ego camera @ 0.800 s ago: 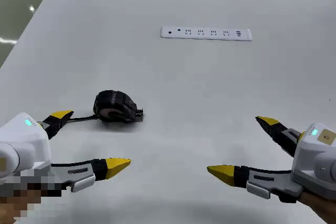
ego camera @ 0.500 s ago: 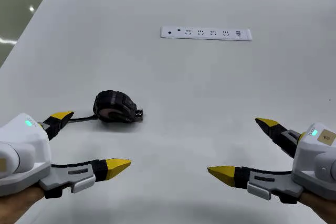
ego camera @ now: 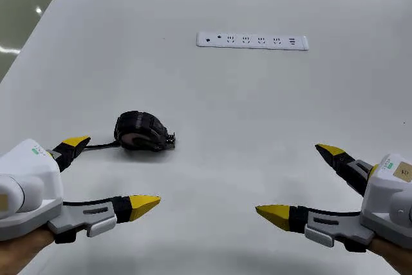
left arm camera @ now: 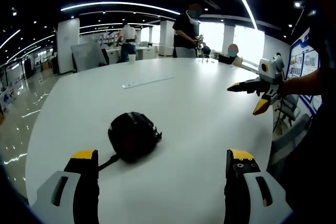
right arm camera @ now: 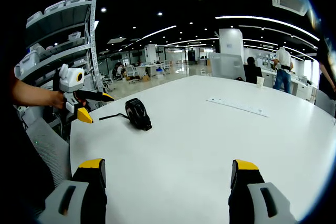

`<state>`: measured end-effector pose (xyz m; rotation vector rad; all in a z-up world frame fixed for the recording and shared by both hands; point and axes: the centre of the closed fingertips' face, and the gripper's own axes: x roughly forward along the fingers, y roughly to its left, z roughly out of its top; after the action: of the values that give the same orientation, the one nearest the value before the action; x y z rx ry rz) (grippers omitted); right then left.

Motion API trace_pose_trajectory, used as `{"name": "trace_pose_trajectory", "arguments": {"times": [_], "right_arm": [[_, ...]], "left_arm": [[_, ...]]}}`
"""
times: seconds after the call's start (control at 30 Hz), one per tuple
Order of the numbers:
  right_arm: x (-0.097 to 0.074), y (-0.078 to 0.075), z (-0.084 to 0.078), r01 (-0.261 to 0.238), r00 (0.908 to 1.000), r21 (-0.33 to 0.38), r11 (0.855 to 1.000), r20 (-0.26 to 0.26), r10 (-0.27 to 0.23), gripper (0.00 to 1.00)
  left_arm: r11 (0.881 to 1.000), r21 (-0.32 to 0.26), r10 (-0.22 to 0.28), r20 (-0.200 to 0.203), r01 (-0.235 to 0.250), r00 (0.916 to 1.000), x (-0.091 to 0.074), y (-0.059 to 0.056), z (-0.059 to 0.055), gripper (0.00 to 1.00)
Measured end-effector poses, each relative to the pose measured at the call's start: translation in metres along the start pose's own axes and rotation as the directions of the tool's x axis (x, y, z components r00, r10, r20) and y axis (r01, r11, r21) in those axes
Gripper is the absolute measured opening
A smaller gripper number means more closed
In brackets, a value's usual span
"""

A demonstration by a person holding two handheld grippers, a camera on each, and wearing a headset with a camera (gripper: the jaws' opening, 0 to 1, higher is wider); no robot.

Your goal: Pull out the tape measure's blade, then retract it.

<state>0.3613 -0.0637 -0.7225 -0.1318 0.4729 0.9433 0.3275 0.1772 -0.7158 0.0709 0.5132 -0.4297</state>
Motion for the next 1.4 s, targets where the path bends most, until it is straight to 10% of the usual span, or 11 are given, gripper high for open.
{"name": "trace_pose_trajectory", "arguments": {"times": [1.4], "right_arm": [[0.030, -0.007, 0.003, -0.091, 0.9945, -0.029, 0.995, -0.056, 0.089, 0.99]], "left_arm": [[0.998, 0.041, -0.051, -0.052, 0.053, 0.9973, 0.020, 0.026, 0.003, 0.99]]}}
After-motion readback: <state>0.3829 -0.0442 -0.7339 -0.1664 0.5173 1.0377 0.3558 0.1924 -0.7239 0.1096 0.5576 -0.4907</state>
